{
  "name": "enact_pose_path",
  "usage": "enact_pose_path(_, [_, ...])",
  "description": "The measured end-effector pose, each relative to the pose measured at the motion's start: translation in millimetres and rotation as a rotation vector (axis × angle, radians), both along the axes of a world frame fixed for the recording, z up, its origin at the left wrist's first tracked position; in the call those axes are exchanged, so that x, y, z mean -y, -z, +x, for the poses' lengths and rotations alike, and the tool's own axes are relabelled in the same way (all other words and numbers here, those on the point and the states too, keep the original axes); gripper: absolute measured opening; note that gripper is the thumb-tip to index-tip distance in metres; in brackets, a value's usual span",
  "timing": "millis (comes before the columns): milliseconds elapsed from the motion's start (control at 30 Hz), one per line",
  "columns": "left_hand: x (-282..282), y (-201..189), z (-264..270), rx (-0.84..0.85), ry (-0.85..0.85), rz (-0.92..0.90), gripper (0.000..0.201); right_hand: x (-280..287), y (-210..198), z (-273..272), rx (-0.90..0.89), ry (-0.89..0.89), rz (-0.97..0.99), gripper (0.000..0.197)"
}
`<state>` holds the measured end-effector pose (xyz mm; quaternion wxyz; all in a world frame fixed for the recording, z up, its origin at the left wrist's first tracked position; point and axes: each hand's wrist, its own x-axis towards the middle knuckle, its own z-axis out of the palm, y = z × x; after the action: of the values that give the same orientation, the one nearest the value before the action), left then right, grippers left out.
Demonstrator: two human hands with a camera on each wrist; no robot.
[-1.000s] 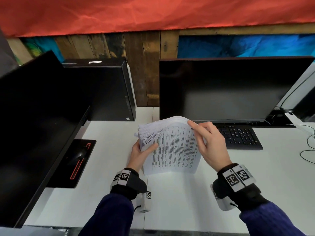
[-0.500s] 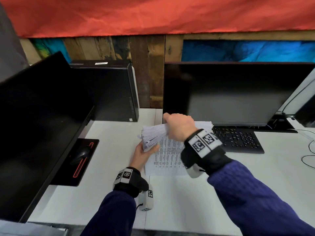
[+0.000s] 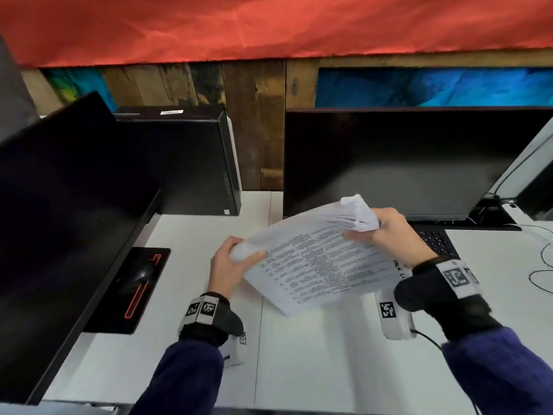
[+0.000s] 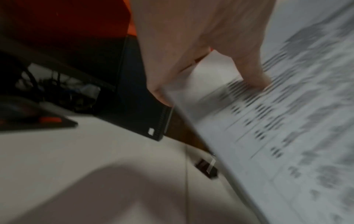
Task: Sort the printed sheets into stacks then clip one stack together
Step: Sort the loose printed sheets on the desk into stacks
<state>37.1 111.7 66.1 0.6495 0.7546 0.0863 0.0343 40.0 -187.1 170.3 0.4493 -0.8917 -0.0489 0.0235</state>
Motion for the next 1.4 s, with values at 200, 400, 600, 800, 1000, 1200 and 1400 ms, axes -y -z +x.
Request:
enact_pose_path(200, [30.1,4.0,-12.0,-0.263,0.162,-0.509,0.033,21.0,74.4,-32.8,-0.177,0.244,0.673,0.04])
enact_pose_path(400, [46.6,24.3,-8.2,-0.18,-0.054,-0.336,0.021,8.7,106.6,-49.1,-0.075,0.344,0.807,0.026])
enact_pose_path(600, [32.7,39.1,-10.7,-0.285,0.04,-0.312,0.053,27.3,119.7,-47.6,-0.202,0.184,0.751,0.059])
enact_pose_path(800, [40.2,42.1,-16.0,-0.248,-0.011,-0.333,0.028,9.7,114.3,-38.5,-0.124,0.311,0.815,0.026])
enact_pose_path(1000, [38.2,34.3,-20.3,-0.211,0.007,-0.314,0.047,15.5,109.3,-40.2,-0.047,0.331,0.734,0.039])
enact_pose_path(1200, [41.4,-4.6,-30.8,0.055,-0.039,-0.288,0.047,15.2,100.4,-51.2,0.339,0.293,0.23,0.066])
enact_pose_path(1400, [62.2,-20.8,-21.3,0.042,-0.258,-0.295,0.029,16.8,108.0,-52.1,0.642,0.15,-0.371,0.038])
